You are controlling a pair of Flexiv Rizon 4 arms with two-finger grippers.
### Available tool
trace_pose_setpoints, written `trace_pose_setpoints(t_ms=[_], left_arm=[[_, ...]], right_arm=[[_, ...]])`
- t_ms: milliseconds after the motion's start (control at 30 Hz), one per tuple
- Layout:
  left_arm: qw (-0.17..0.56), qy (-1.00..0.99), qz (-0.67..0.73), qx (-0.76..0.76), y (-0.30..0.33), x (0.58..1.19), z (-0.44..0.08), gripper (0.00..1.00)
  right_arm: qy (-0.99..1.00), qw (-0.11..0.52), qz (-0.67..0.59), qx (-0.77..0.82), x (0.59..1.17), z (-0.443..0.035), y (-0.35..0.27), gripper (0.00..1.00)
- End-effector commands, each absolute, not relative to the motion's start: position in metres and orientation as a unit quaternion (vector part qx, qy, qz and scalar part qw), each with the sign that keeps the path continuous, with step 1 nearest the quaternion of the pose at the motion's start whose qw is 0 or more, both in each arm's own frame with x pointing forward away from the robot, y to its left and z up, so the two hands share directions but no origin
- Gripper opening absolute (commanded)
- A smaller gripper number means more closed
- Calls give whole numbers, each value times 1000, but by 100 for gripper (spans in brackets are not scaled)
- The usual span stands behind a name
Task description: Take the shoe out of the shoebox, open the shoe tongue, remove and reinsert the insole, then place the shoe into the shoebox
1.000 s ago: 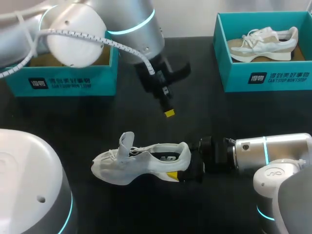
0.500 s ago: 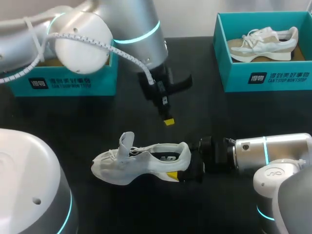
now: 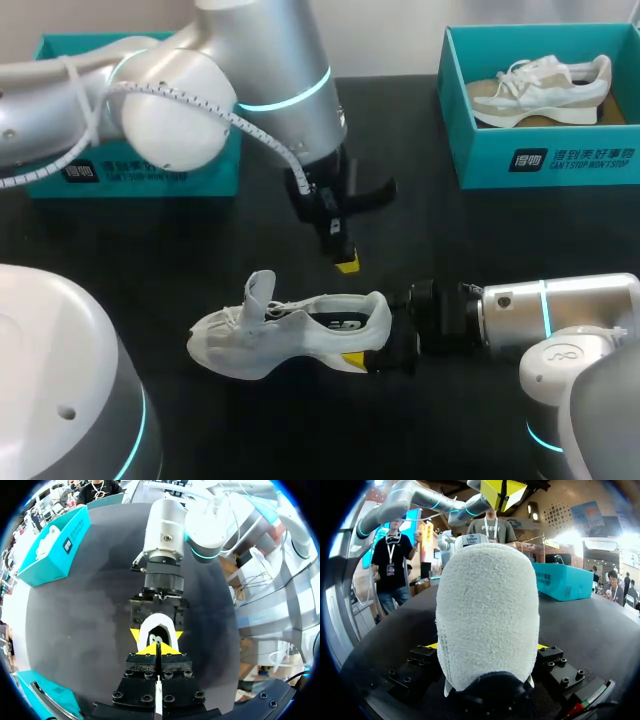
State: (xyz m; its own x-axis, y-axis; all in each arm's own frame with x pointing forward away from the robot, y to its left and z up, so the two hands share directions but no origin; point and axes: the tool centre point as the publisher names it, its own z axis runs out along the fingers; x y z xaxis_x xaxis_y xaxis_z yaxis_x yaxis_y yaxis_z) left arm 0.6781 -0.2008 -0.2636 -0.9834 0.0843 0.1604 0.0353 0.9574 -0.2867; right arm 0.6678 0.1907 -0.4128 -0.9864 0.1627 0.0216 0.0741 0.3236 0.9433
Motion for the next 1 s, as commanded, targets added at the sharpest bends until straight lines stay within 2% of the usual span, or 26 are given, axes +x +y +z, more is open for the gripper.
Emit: trace_pose_setpoints(t_ms=[33,200,333,767,1000], left_arm=[[84,-985,145,-30,-198,677,-263,0],[79,-984,144,-73,-194,662,-289,0],[115,-980,140,-84,-192,660,-310,0],[118,-979,136,-94,-185,658,-306,0],[136,-975,130,-121,-192,657,-331,0]], right_arm=[[815,38,574,73,668,-412,191,0],[815,38,574,73,668,-412,191,0],[815,38,574,73,668,-412,191,0],[815,38,574,73,668,-412,191,0],[815,38,574,73,668,-412,191,0]])
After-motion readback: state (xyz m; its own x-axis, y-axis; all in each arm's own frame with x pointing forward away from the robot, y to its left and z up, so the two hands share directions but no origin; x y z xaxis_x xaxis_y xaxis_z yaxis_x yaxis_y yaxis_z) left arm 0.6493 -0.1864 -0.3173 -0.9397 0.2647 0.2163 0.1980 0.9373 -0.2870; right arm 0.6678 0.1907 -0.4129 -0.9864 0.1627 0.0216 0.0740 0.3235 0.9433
